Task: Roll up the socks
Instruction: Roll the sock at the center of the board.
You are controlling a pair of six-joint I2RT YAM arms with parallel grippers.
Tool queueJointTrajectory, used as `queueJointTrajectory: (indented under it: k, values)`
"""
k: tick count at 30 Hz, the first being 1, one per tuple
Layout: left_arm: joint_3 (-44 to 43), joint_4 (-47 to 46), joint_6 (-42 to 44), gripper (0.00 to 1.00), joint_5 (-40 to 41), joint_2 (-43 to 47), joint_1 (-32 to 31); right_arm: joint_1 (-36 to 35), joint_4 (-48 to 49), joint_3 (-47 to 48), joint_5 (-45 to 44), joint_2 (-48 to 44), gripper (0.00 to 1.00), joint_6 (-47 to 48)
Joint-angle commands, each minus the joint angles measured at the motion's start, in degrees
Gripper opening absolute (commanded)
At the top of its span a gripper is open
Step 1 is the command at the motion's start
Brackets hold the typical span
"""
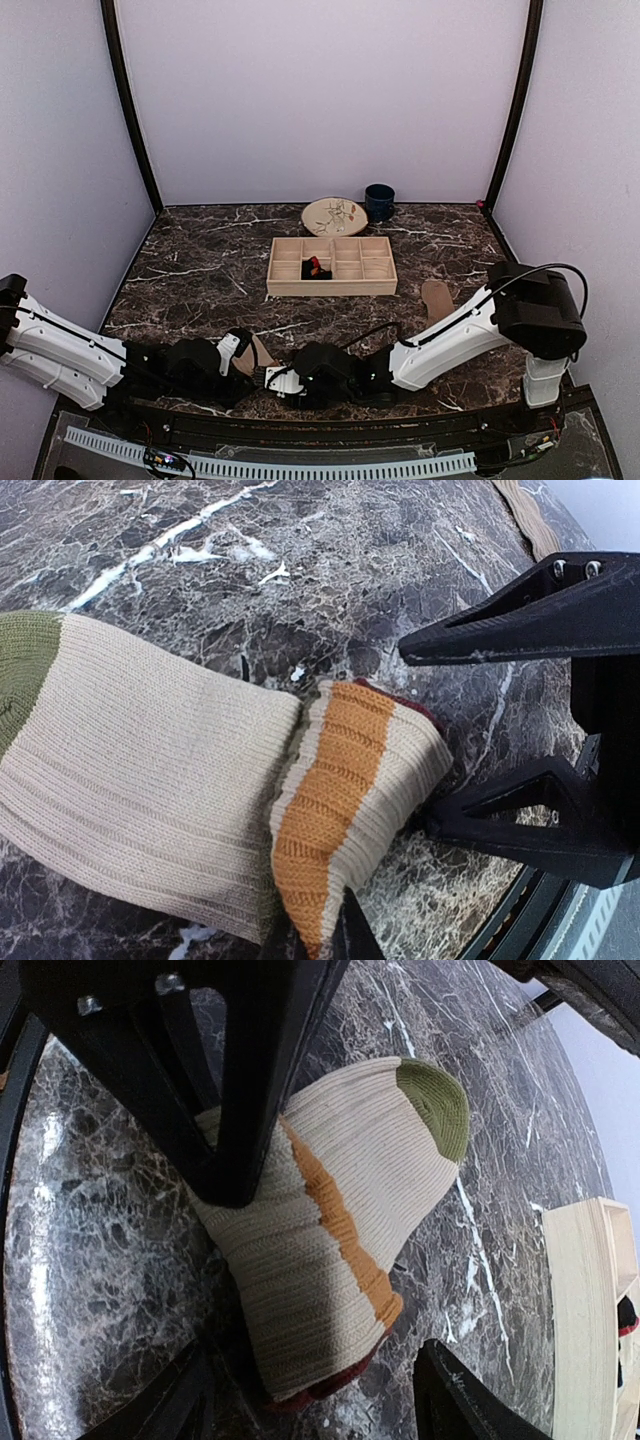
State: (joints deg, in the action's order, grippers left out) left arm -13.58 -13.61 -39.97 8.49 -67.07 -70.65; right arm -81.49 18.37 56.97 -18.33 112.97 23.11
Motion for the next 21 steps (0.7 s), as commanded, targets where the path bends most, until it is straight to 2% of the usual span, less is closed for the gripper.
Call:
queueJointTrajectory:
  k: [1,21]
  values:
    - [0.6,5.2,-0.7,0.00,-2.0,-0.6,0.1,-0.7,0.8,2.0,-0.6,2.1,0.66,2.5]
    - [2.3,5.1,-0.4,0.00,-3.6,2.6,0.1,1.5,-3.7,6.5,7.0,7.0,0.47,2.5]
